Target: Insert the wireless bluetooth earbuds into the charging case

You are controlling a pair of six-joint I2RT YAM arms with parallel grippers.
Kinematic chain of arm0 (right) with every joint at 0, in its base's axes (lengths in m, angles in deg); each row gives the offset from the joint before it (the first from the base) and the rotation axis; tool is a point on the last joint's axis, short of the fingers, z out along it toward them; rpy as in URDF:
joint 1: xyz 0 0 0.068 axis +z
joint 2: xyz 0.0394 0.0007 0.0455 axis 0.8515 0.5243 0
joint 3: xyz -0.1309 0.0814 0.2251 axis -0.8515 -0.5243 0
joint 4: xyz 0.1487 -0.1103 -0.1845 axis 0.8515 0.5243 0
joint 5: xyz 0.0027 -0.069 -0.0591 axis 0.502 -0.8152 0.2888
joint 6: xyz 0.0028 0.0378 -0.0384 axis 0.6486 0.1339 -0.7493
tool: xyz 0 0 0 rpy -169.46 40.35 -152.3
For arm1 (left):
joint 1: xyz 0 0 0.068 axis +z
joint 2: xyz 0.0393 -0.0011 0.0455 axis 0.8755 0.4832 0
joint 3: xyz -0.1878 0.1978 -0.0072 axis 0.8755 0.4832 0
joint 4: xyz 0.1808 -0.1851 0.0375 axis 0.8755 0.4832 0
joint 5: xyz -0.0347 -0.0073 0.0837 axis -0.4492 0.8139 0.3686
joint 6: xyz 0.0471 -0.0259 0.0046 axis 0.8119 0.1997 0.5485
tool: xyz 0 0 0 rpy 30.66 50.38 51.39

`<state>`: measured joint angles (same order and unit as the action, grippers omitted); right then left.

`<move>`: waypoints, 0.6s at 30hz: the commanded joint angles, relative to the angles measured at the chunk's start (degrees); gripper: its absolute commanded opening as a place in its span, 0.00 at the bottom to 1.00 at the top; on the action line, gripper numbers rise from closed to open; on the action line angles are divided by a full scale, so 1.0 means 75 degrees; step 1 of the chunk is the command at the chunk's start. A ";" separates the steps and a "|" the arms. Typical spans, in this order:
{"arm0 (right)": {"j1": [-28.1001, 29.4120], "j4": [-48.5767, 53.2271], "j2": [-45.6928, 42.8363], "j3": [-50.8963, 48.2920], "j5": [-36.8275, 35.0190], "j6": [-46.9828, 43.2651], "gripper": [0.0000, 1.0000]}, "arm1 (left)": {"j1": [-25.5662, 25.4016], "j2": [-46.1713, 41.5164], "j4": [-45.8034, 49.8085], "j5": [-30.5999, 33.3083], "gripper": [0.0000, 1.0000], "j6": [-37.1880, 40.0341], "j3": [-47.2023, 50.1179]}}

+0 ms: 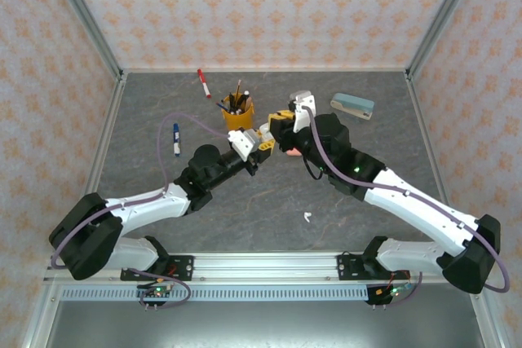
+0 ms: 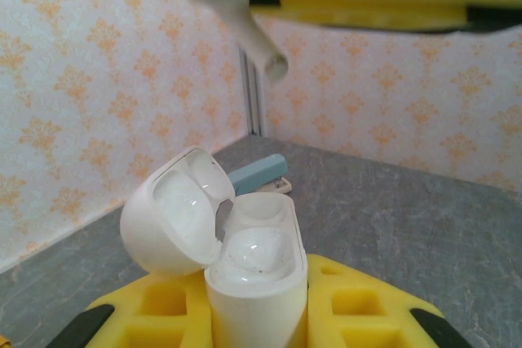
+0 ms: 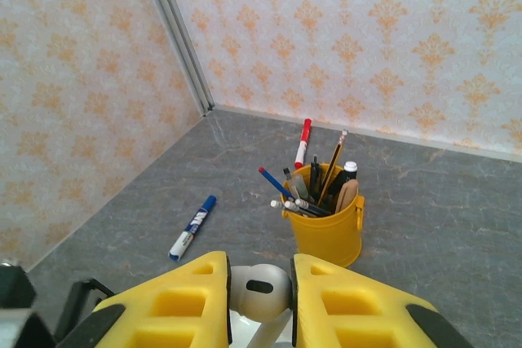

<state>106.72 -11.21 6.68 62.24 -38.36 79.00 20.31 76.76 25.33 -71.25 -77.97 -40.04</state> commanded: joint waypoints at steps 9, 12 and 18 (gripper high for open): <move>-0.0009 0.0782 -0.0587 -0.0253 -0.0772 0.0598 0.21 | 0.0063 -0.0918 -0.0179 0.0841 0.00 0.0309 0.0564; 0.0000 0.1040 -0.0800 -0.0712 -0.0922 0.1013 0.21 | 0.0176 -0.1333 -0.0069 0.0924 0.00 0.0332 0.0825; 0.0000 0.1464 -0.0455 -0.1681 -0.1043 0.2140 0.21 | 0.0260 -0.2025 0.0028 0.1019 0.00 0.0519 0.1155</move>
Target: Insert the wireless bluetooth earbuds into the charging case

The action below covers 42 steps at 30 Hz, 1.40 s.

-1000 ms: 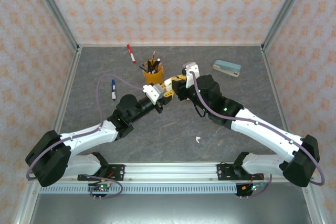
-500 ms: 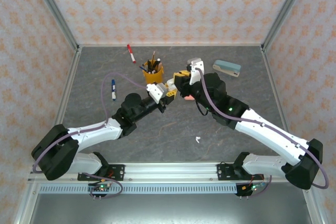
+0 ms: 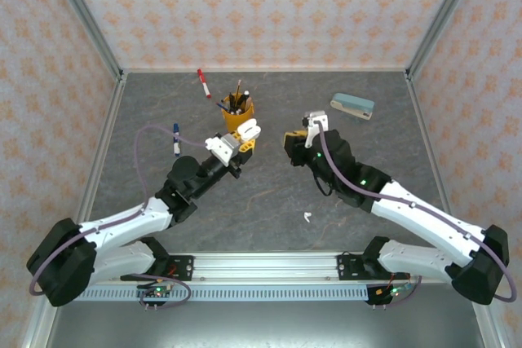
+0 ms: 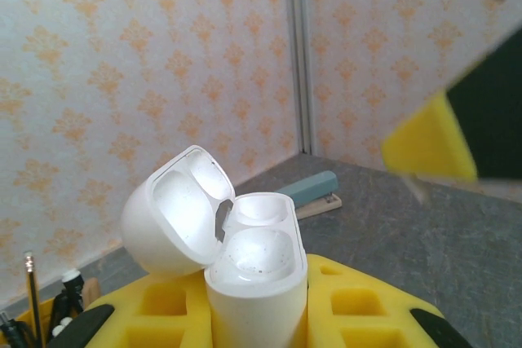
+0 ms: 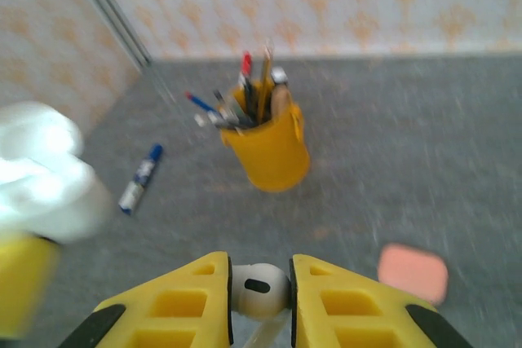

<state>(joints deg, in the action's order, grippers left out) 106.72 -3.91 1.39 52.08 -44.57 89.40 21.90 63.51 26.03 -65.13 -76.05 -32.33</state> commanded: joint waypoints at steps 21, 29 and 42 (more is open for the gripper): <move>0.0012 0.1960 0.4004 -0.0089 0.0421 0.3914 0.20 | 0.0663 0.0849 -0.2898 -0.0724 0.00 -0.0544 0.0661; 0.0006 0.2658 0.4835 0.0513 0.0397 0.4217 0.22 | 0.0827 0.1594 -0.3492 -0.0976 0.00 -0.0685 0.0678; 0.0016 0.3008 0.5336 0.1141 0.0393 0.4165 0.54 | 0.0850 0.0464 -0.2370 -0.1003 0.00 -0.0486 0.0988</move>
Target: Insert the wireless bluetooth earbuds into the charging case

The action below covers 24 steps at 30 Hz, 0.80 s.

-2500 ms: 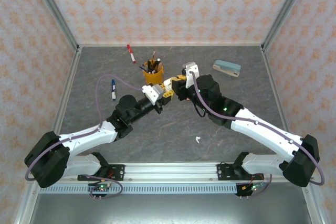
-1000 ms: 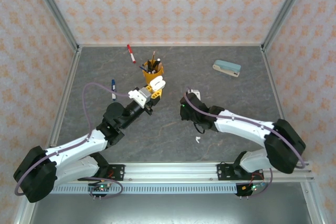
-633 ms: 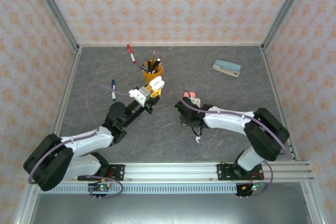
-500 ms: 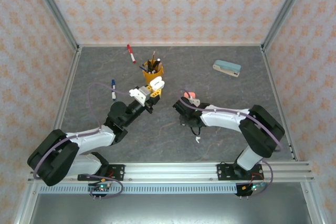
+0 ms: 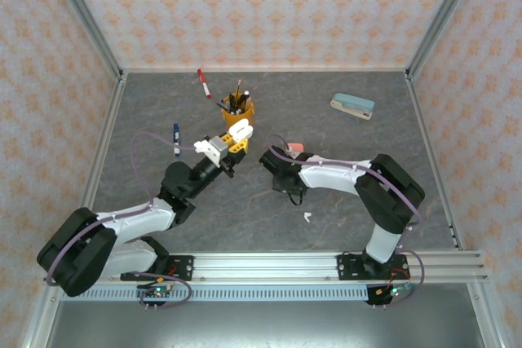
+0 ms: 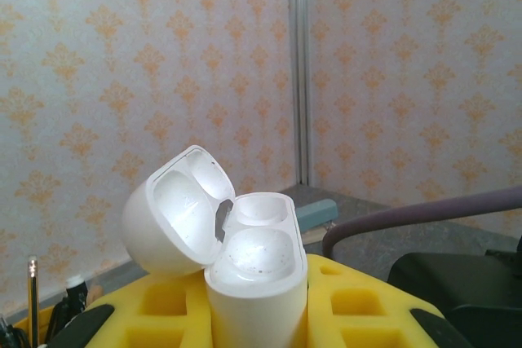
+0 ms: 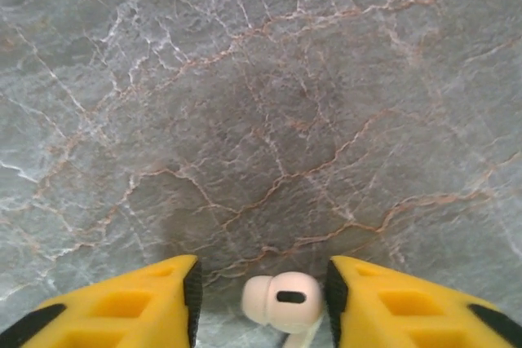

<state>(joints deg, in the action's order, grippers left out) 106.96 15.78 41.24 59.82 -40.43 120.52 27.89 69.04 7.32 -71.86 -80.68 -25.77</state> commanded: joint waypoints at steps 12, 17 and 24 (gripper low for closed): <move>0.0037 0.1993 -0.2516 -0.0966 -0.0405 0.0204 0.65 | 0.0052 -0.1335 0.0874 0.0036 0.00 -0.0031 0.0609; 0.0035 0.2440 -0.3160 -0.1626 0.0069 0.0086 0.65 | 0.0047 -0.1743 0.1272 -0.0154 0.00 -0.0020 0.0612; 0.0038 0.2211 -0.3238 -0.2076 0.0527 -0.0090 0.64 | 0.0053 -0.1797 0.1381 -0.0259 0.00 -0.0018 0.0489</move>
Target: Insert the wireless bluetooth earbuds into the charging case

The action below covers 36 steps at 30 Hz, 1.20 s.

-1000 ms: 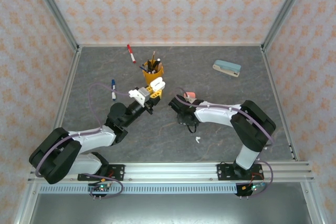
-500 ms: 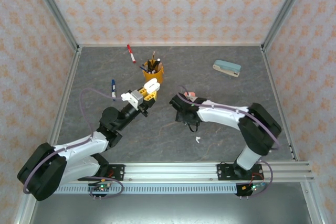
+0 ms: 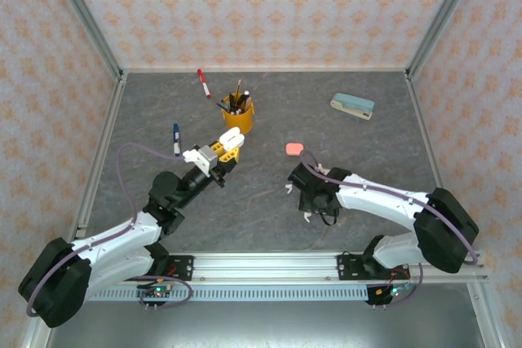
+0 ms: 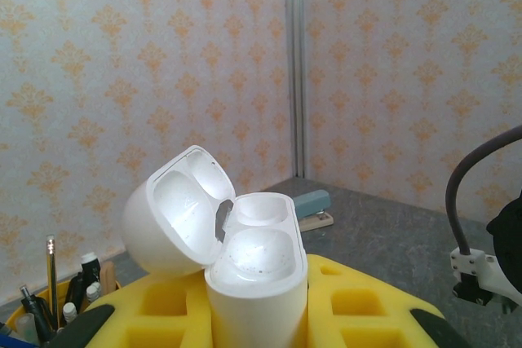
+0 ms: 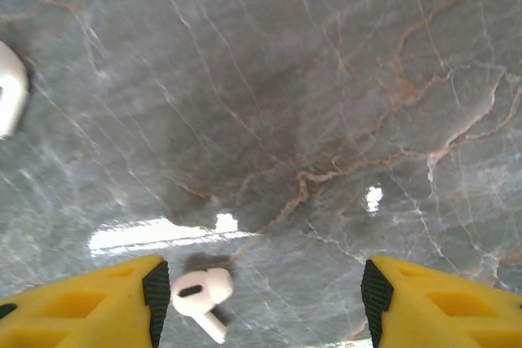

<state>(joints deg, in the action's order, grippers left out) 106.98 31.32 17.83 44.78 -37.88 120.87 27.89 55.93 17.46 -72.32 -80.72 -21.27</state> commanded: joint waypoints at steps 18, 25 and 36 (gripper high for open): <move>0.0103 -0.0776 0.0717 -0.0138 0.1024 -0.0655 0.60 | 0.0047 0.0356 -0.0053 -0.0269 0.00 -0.0097 -0.0258; 0.0105 -0.0852 0.0875 -0.0144 0.1019 -0.0694 0.56 | 0.0051 0.0358 -0.0041 -0.0255 0.00 -0.0109 -0.0270; 0.0105 -0.0899 0.0876 -0.0213 0.1028 -0.0666 0.51 | 0.0039 0.0432 -0.0076 -0.0255 0.00 -0.0121 -0.0293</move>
<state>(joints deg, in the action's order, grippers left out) 107.37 24.54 24.19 44.04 -29.62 116.48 27.89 58.92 18.20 -73.17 -80.92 -21.40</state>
